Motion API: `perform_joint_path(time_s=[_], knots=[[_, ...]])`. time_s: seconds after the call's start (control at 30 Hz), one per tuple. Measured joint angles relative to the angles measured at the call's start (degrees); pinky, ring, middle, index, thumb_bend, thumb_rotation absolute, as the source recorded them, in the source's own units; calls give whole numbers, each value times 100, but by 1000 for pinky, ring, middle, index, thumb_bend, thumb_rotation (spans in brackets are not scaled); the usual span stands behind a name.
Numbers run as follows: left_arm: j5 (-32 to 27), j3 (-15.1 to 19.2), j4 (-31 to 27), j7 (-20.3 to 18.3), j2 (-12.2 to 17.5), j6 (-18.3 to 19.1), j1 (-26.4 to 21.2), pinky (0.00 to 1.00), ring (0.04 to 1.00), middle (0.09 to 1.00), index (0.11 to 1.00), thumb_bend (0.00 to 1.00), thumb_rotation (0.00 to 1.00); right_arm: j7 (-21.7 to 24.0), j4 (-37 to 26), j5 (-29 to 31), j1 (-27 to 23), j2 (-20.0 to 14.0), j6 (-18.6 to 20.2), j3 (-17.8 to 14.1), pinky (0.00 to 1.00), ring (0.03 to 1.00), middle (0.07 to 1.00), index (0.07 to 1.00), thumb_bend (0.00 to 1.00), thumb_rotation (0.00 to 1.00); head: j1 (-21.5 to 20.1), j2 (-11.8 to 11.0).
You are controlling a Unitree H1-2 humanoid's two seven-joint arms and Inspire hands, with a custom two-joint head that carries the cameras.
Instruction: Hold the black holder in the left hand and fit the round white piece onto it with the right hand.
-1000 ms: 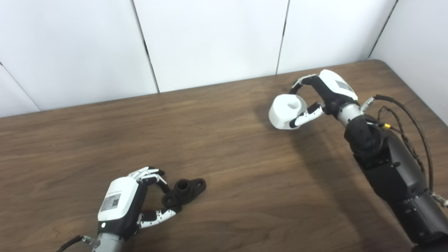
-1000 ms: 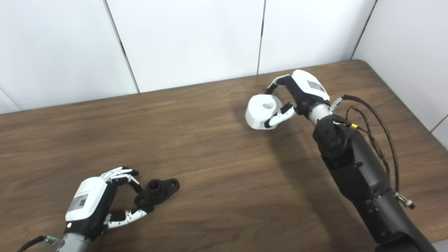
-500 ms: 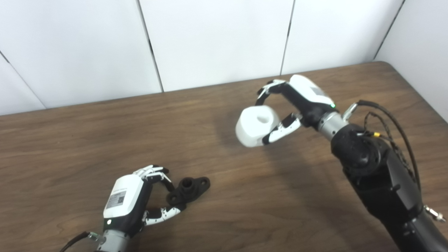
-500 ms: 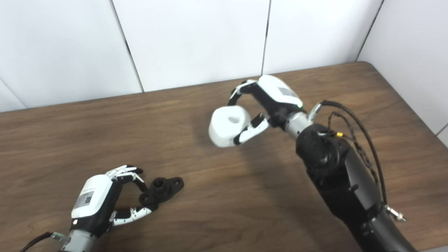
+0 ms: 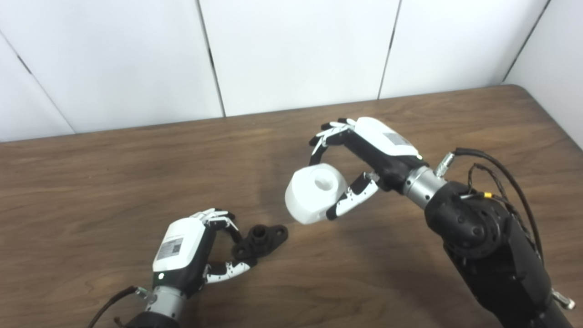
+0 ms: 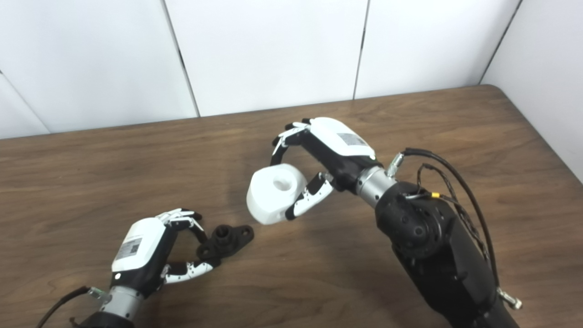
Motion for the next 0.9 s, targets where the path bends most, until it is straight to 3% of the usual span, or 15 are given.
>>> perform_joint_path(time_s=[0.23,0.9], knots=[[105,-84,-81,-116,-76,207,-20,859,856,782,487,521,52,159,-102,-36,-3,195,-1,82,1000,928,801,483,525,139,105,53],[170,-172,-105,-163,-169,326,-45,864,859,780,487,521,52,234,6,-148,-9,719,-101,416,990,936,804,482,526,141,211,26]])
